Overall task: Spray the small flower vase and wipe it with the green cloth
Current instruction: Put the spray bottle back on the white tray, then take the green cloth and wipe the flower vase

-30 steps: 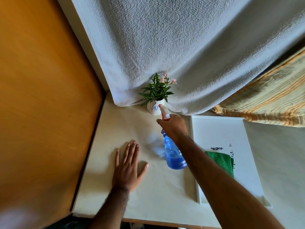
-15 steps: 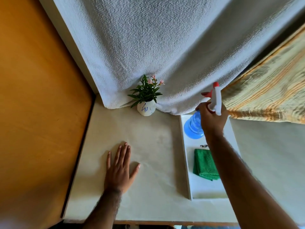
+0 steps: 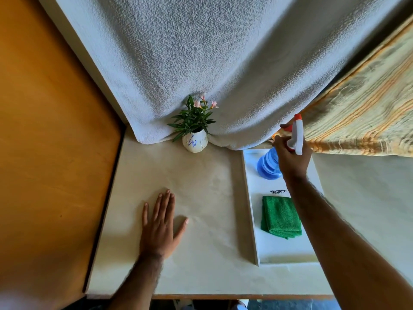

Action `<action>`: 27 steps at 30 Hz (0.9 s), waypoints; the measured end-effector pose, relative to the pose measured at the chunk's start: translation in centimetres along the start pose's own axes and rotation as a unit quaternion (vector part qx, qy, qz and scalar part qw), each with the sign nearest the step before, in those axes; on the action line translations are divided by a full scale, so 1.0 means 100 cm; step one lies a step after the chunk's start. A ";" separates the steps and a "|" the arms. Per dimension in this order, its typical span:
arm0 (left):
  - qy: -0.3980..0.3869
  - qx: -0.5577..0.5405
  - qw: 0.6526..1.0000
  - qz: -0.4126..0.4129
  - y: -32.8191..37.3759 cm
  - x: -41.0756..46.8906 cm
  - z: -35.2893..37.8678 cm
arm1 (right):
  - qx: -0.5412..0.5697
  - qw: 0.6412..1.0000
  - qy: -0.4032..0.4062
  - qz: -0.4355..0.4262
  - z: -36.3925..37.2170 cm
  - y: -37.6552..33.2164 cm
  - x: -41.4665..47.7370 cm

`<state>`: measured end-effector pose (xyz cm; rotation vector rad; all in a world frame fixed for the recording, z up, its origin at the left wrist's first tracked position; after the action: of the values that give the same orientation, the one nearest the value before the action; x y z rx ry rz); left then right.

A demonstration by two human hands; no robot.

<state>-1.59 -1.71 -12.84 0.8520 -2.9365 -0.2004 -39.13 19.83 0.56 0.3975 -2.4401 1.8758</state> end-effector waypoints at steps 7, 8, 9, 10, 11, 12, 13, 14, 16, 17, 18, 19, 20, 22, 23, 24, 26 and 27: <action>-0.002 -0.004 1.000 0.000 0.002 0.001 -0.002 | -0.053 0.998 -0.022 0.017 -0.017 0.004 -0.037; -0.004 -0.007 1.000 -0.002 0.002 0.002 -0.003 | -0.075 0.997 -0.013 0.013 -0.027 0.008 -0.054; -0.006 -0.011 1.000 -0.005 0.002 0.002 -0.004 | -0.104 0.994 -0.021 0.000 -0.036 0.013 -0.073; -0.006 -0.014 1.000 -0.009 0.002 0.002 -0.004 | -0.148 0.987 -0.052 -0.023 -0.041 0.016 -0.093; -0.006 -0.015 1.000 -0.011 0.002 0.002 -0.004 | -0.202 0.973 -0.096 -0.054 -0.044 0.020 -0.113; -0.006 -0.015 1.000 -0.011 0.002 0.002 -0.004 | -0.257 0.951 -0.147 -0.088 -0.045 0.026 -0.132; -0.006 -0.015 1.000 -0.009 0.002 0.001 -0.004 | -0.305 0.925 -0.195 -0.118 -0.046 0.034 -0.149; -0.005 -0.015 1.000 -0.008 0.002 0.001 -0.004 | -0.343 0.898 -0.236 -0.141 -0.047 0.042 -0.164; -0.005 -0.016 1.000 -0.007 0.001 0.001 -0.003 | -0.391 0.855 -0.293 -0.173 -0.048 0.056 -0.184; -0.005 -0.016 1.000 -0.007 0.001 0.001 -0.004 | -0.408 0.840 -0.311 -0.180 -0.048 0.060 -0.190; -0.004 -0.016 1.000 -0.006 0.001 0.002 -0.004 | -0.423 0.827 -0.322 -0.182 -0.048 0.063 -0.191; -0.004 -0.016 1.000 -0.005 0.002 0.001 -0.004 | -0.436 0.818 -0.329 -0.180 -0.047 0.066 -0.191; -0.003 -0.015 1.000 -0.004 0.002 0.001 -0.004 | -0.446 0.811 -0.335 -0.176 -0.045 0.067 -0.189; -0.002 -0.014 1.000 -0.004 0.003 0.001 -0.006 | -0.459 0.806 -0.336 -0.166 -0.040 0.067 -0.186; -0.001 -0.014 1.000 -0.004 0.003 0.001 -0.007 | -0.462 0.807 -0.329 -0.164 -0.038 0.066 -0.184; 0.000 -0.014 1.000 -0.005 0.003 0.001 -0.008 | -0.461 0.813 -0.317 -0.162 -0.038 0.064 -0.181; 0.001 -0.012 1.000 -0.005 0.004 0.001 -0.010 | -0.454 0.830 -0.287 -0.152 -0.038 0.059 -0.176; 0.000 -0.012 1.000 -0.005 0.005 0.001 -0.011 | -0.452 0.836 -0.275 -0.143 -0.039 0.056 -0.174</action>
<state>-1.80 -1.44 -11.71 0.8629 -2.9252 -0.2351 -24.09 27.95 -6.86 1.2289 -2.9907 0.3649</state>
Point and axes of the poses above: each hand's wrist, its own x-axis towards the middle knuckle, its own z-axis out of the palm, y = z × x, the point moved 8 cm from there along x, towards the middle knuckle, and after that the axes turned 4 degrees about -y, right-handed, at the moved point
